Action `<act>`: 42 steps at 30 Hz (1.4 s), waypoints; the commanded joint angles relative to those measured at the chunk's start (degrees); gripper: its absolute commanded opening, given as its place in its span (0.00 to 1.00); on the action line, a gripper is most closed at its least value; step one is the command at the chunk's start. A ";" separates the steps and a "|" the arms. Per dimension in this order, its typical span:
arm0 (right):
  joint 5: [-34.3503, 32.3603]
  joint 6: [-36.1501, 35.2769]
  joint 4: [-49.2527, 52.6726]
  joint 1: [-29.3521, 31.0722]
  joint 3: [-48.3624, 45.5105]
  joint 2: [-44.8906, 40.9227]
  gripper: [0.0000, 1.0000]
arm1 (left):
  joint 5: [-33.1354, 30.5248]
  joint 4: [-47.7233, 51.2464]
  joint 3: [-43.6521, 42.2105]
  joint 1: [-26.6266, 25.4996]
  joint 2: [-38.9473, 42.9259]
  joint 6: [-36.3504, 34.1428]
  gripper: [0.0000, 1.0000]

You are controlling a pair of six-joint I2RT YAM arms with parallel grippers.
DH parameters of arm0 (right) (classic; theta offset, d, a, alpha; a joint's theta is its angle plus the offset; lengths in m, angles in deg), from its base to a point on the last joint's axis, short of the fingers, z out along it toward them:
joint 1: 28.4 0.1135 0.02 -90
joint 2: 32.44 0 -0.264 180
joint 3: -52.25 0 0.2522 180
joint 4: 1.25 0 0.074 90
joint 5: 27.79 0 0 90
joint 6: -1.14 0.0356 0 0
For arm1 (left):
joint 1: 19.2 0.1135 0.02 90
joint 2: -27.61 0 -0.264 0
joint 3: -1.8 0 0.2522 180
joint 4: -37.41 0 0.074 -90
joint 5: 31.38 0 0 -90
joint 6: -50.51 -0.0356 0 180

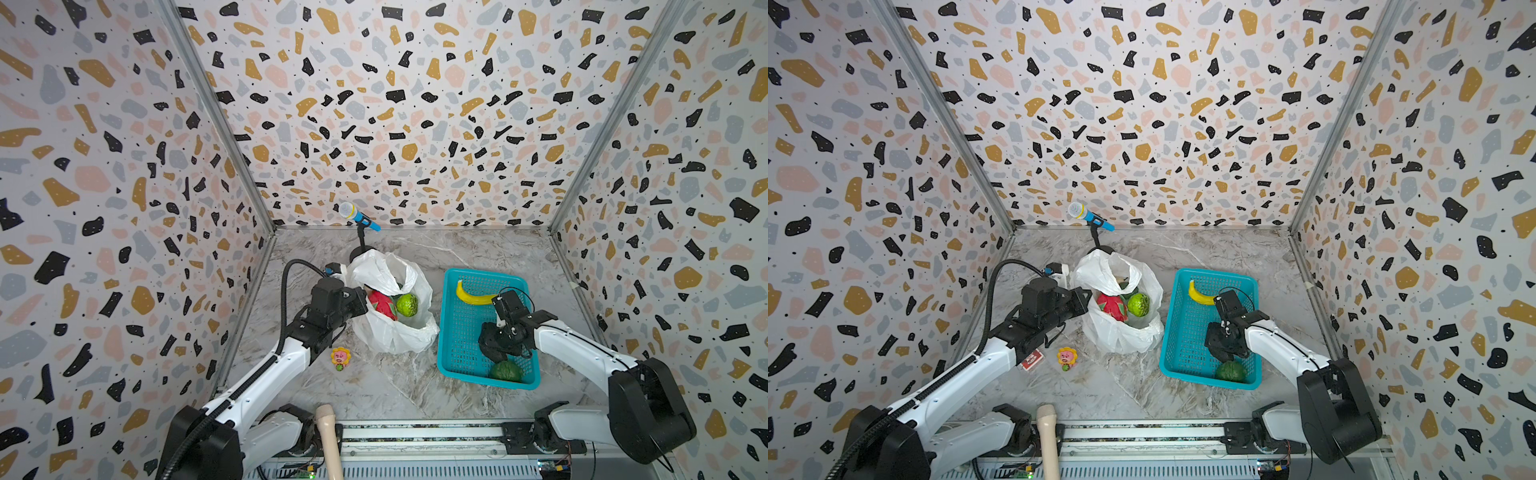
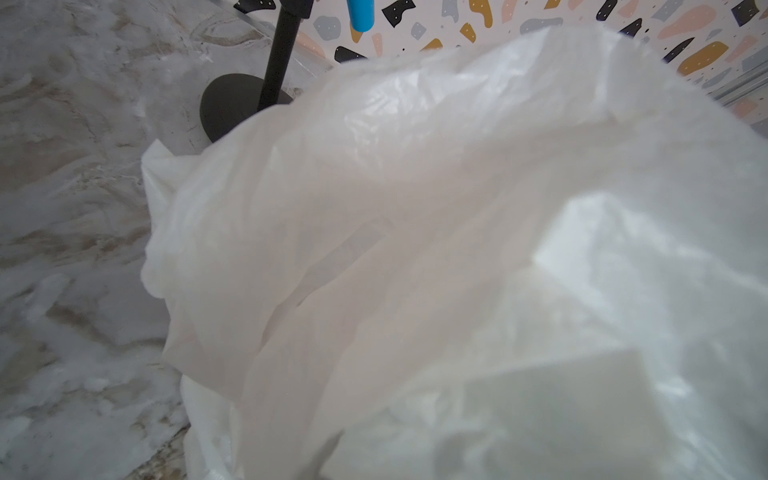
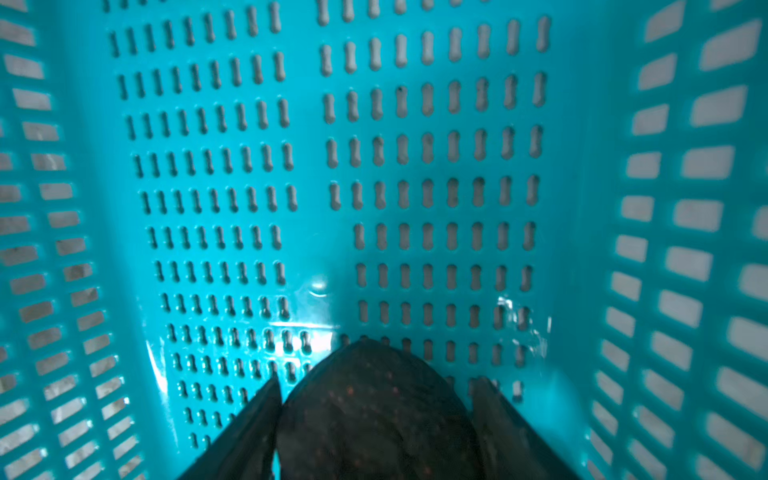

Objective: Place the fruits into the plastic bag
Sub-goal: 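Grasp the dark brown avocado with the right gripper and lift it, then carry the avocado into the bag and open the right gripper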

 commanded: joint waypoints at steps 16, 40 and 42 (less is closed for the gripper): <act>-1.80 -2.24 -8.50 7.82 8.24 -8.00 0.44 | -0.03 -2.15 -0.73 -0.30 0.71 0.81 0.00; 12.46 -4.32 -20.13 22.24 48.09 31.01 0.89 | -2.99 0.05 0.16 -1.36 1.91 0.04 0.00; 11.96 -4.54 -20.49 22.19 46.61 29.55 0.89 | -3.10 0.02 0.15 -1.41 1.84 0.06 0.00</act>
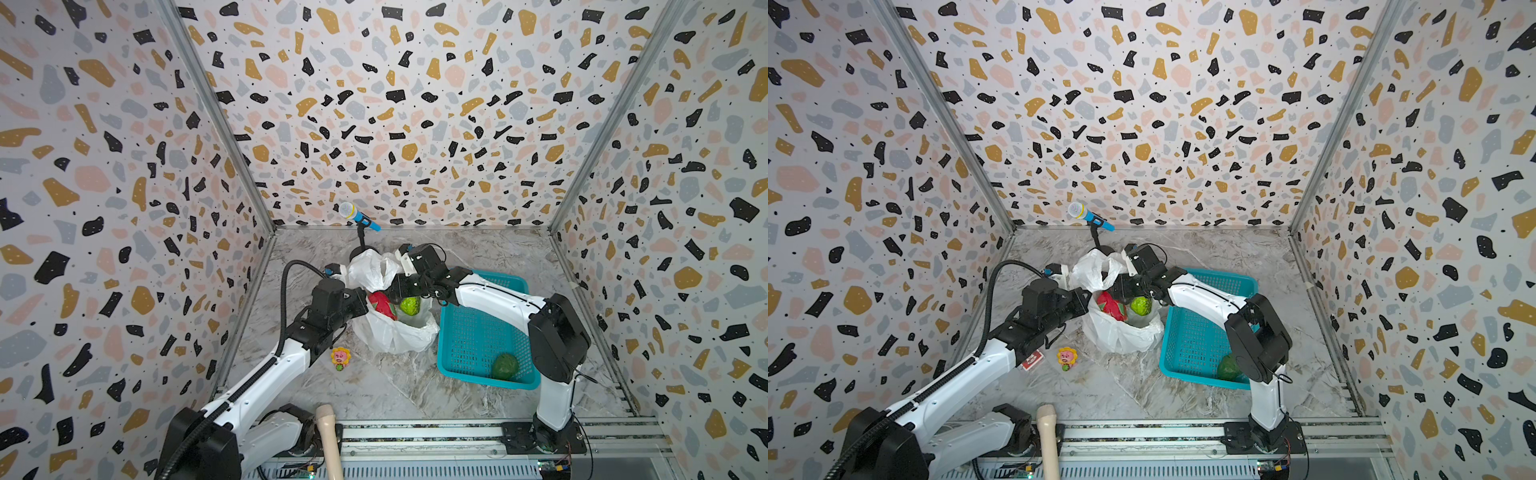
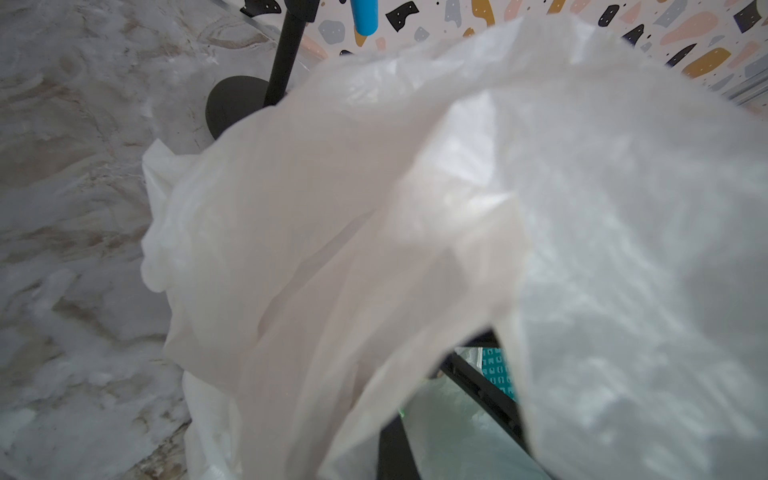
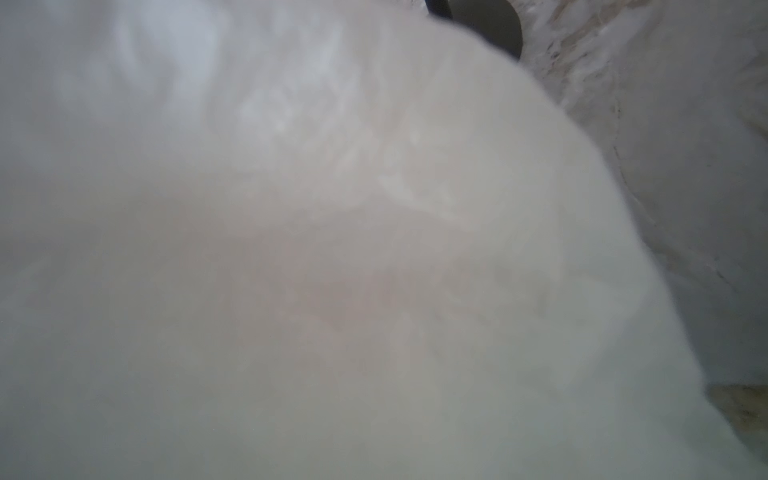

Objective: Place the fruits into the plastic bag
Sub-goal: 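Carry the avocado into the bag and open the right gripper, then move the right gripper back into the basket onto the green fruit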

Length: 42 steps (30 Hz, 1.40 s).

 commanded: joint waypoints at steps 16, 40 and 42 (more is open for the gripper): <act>-11.34 5.65 4.46 -9.16 -29.52 -33.79 0.89 | -2.04 0.21 0.35 -0.29 0.00 0.15 0.00; -16.55 9.12 40.87 -20.24 -39.72 -39.92 0.96 | -2.39 -0.73 -0.31 -0.30 0.49 0.00 0.00; -15.11 8.39 40.28 -21.56 -40.77 -39.66 0.96 | -2.52 -0.73 -0.39 -0.26 0.50 0.00 0.00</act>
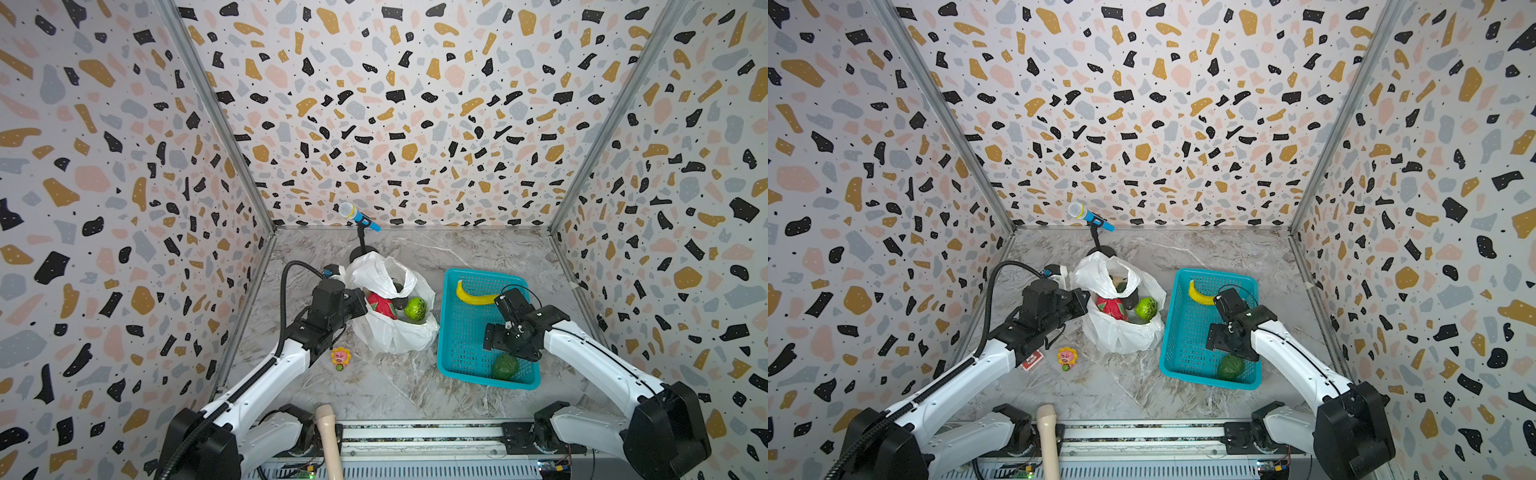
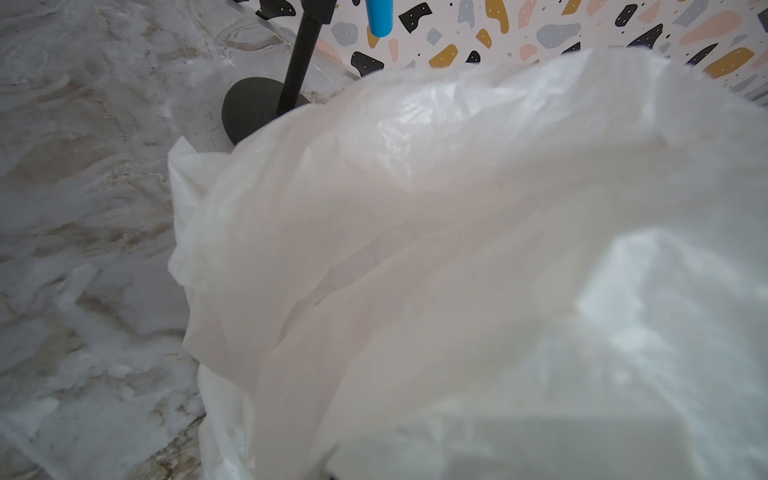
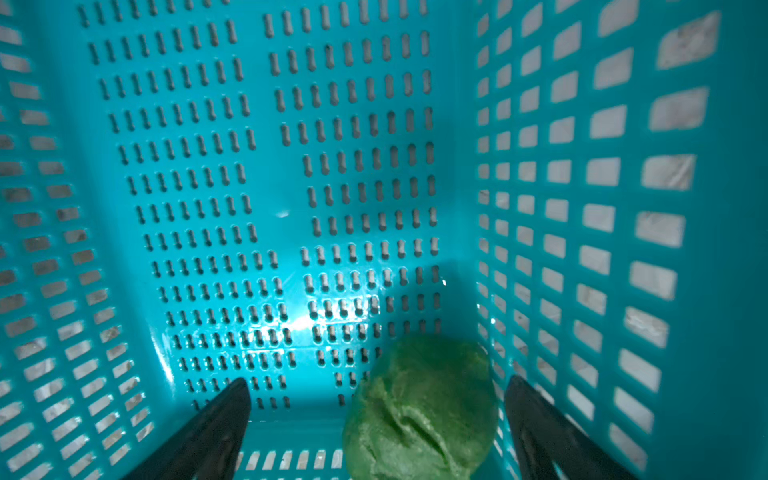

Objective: Place the fruits into the plastic bag
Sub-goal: 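Move the right gripper back into the basket onto the green fruit, then grasp the green fruit with the right gripper and lift it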

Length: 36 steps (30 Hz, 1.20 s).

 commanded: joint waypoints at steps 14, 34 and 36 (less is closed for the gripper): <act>10.49 -4.14 -3.71 -2.83 -5.83 5.15 0.88 | -0.73 -1.59 -0.16 -0.21 -0.03 -0.13 0.00; 8.11 -4.47 -6.73 2.76 -0.61 0.18 0.36 | -0.46 -1.99 -0.18 -0.26 -0.67 -0.34 0.00; 6.58 -3.85 -7.20 2.97 1.35 -0.61 0.35 | -0.55 -2.00 -0.27 -0.27 -0.56 -0.35 0.00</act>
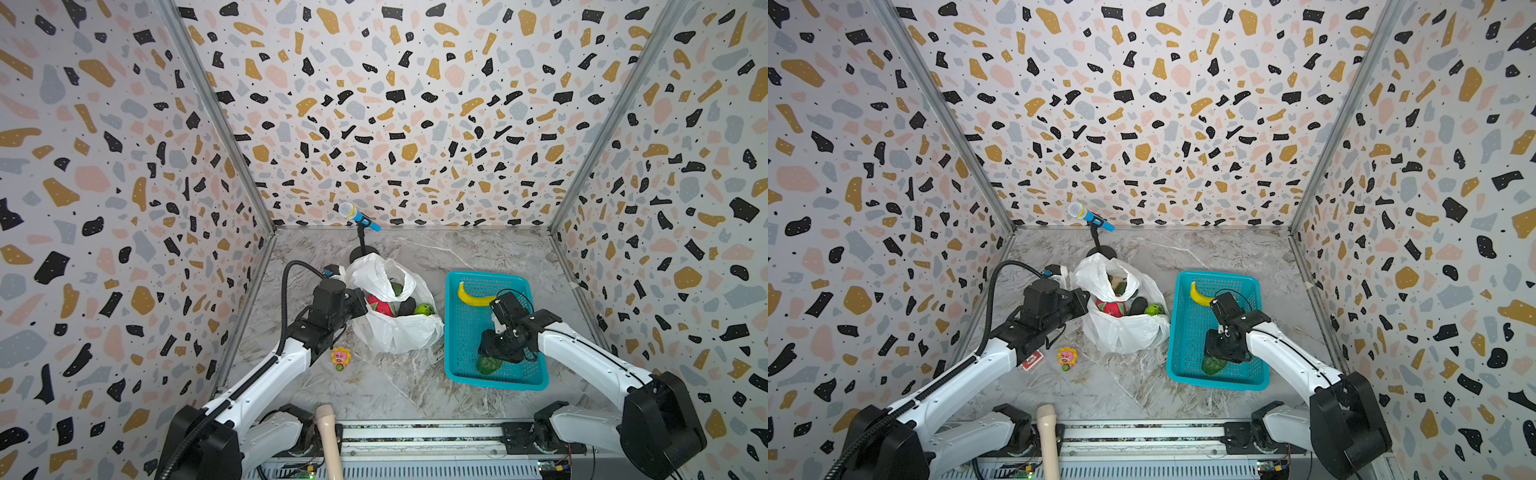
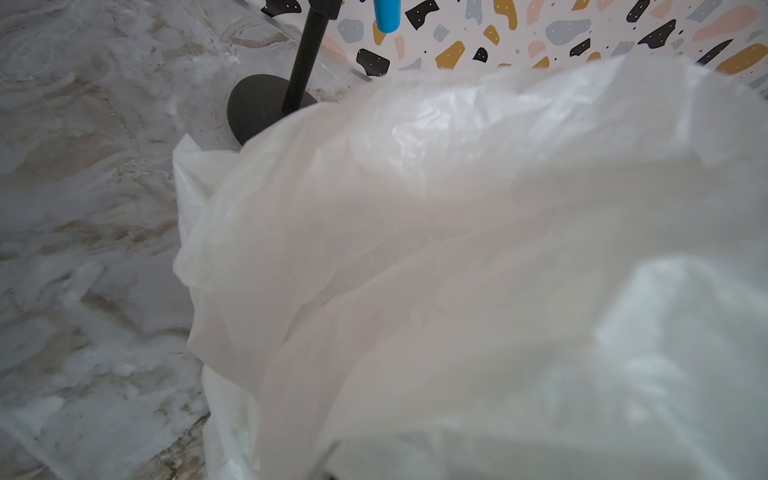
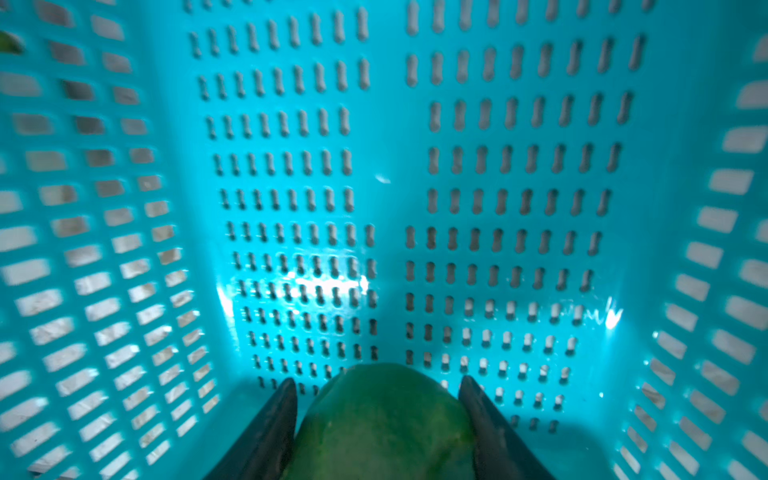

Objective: Place the fruits into the plastic bag
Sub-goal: 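Grasp the green fruit with the right gripper and lift it, then carry the green fruit into the bag and open the right gripper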

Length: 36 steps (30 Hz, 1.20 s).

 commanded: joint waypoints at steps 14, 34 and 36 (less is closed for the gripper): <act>-9.83 -5.12 -18.54 12.07 27.83 13.06 0.36 | -0.18 -2.49 -0.48 -0.24 0.69 -0.43 0.00; 5.45 -3.05 -24.38 16.92 43.49 31.39 0.88 | -0.71 -2.31 -0.43 -0.27 1.12 -0.61 0.00; 3.78 -2.69 -24.97 15.56 39.62 27.90 0.88 | -0.58 -2.32 -0.45 -0.24 0.86 -0.59 0.00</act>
